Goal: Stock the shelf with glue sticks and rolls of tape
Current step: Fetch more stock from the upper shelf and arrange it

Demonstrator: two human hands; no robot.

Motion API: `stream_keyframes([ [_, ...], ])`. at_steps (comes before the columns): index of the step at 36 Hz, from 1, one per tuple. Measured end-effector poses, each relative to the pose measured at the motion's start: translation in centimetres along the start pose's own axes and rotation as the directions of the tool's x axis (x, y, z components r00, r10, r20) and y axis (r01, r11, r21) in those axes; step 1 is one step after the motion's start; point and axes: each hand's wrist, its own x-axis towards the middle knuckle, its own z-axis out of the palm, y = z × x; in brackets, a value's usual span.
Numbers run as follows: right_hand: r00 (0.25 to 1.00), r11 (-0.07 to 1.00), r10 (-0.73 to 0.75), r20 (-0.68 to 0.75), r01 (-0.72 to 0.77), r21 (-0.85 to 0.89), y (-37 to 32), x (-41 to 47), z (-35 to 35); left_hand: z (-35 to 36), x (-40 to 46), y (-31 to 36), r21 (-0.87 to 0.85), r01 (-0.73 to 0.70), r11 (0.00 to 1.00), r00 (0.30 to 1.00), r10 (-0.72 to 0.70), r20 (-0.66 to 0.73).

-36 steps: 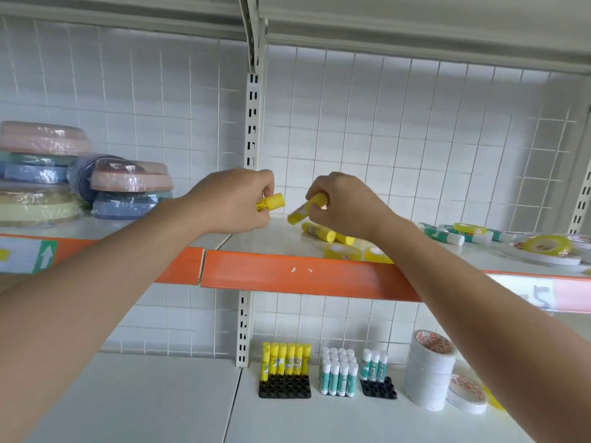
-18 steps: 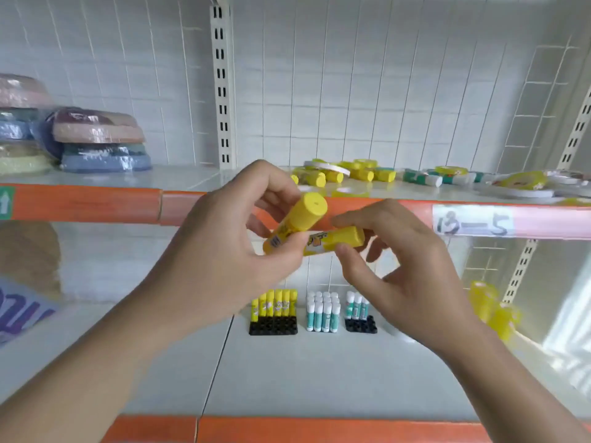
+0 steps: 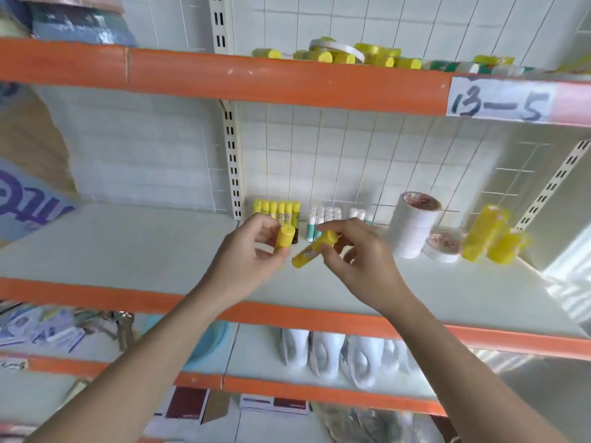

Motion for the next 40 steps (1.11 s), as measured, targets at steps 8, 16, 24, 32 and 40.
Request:
stream_keyframes([
  [8,0.984,0.988,0.154,0.087,-0.153,-0.011,3.1,0.5,4.8,1.7,1.5,-7.6,0.045,0.12,0.992,0.993,-0.12,-0.001],
  [16,0.961,0.957,0.264,0.082,-0.251,-0.145,5.7,1.7,8.1,2.2,4.4,-14.7,0.118,0.127,0.985,0.985,-0.14,0.103],
  [24,0.923,0.88,0.378,0.073,-0.334,-0.339,7.7,3.2,10.6,2.8,6.7,-18.5,0.125,0.121,0.985,0.976,-0.141,0.163],
  [32,0.923,0.848,0.384,0.033,-0.339,-0.407,9.1,4.1,12.3,3.2,7.6,-19.0,0.086,0.147,0.985,0.975,-0.159,0.153],
  [40,0.914,0.835,0.395,0.092,-0.315,-0.451,10.0,3.6,12.9,3.3,7.5,-20.0,0.15,0.178,0.973,0.958,-0.206,0.202],
])
